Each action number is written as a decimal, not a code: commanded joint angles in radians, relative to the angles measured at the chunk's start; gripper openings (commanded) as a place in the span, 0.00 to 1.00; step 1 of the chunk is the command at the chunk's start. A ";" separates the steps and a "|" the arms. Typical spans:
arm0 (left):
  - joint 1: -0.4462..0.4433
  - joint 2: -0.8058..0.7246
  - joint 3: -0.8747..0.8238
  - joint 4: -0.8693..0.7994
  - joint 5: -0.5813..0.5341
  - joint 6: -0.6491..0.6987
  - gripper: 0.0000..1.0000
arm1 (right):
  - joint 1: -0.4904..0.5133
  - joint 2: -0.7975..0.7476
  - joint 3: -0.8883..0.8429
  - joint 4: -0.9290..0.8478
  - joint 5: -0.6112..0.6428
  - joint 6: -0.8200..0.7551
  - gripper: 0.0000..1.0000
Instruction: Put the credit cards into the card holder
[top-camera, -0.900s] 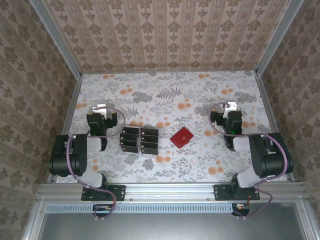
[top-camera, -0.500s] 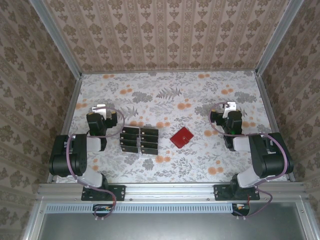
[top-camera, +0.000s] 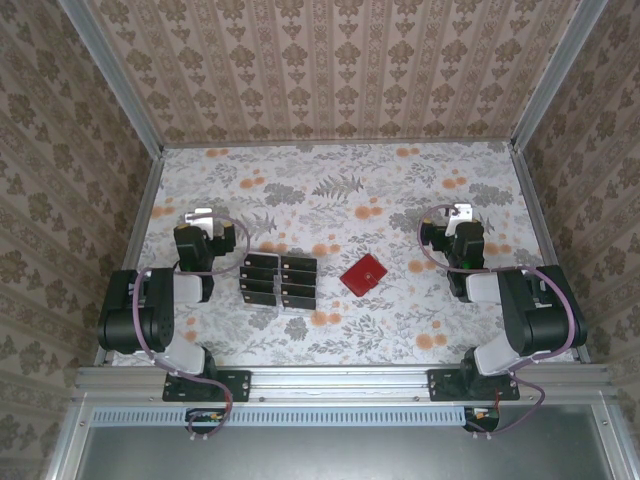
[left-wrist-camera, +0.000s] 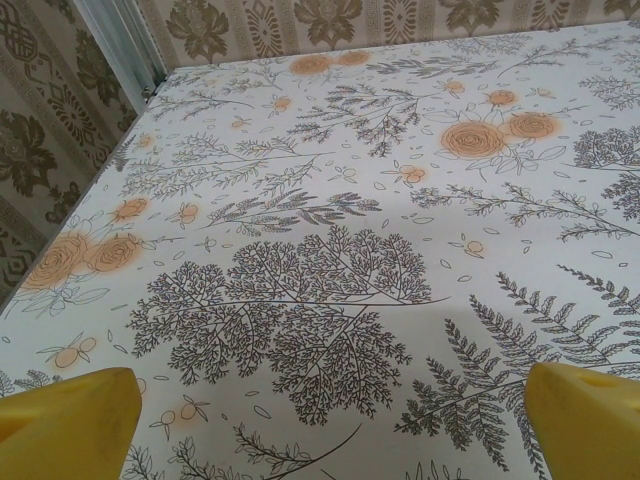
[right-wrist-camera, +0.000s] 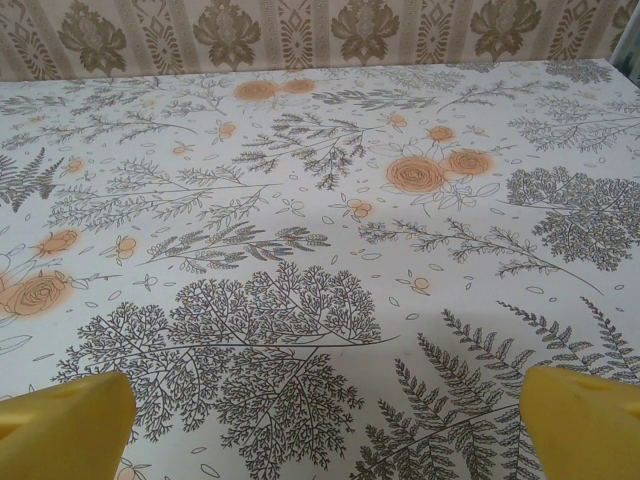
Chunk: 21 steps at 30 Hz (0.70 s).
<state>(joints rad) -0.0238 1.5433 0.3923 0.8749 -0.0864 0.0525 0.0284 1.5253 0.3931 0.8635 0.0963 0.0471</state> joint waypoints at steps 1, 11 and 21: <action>-0.005 0.001 0.003 0.012 -0.007 -0.013 1.00 | -0.007 0.006 0.018 -0.014 -0.016 -0.011 1.00; 0.016 -0.025 -0.016 0.023 -0.015 -0.046 1.00 | -0.008 -0.058 0.041 -0.110 0.043 0.010 1.00; 0.021 -0.183 -0.009 -0.127 -0.140 -0.095 1.00 | -0.008 -0.230 0.121 -0.392 0.139 0.083 1.00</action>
<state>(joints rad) -0.0105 1.4147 0.3771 0.8169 -0.1631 -0.0002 0.0238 1.3441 0.4637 0.6052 0.1787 0.0803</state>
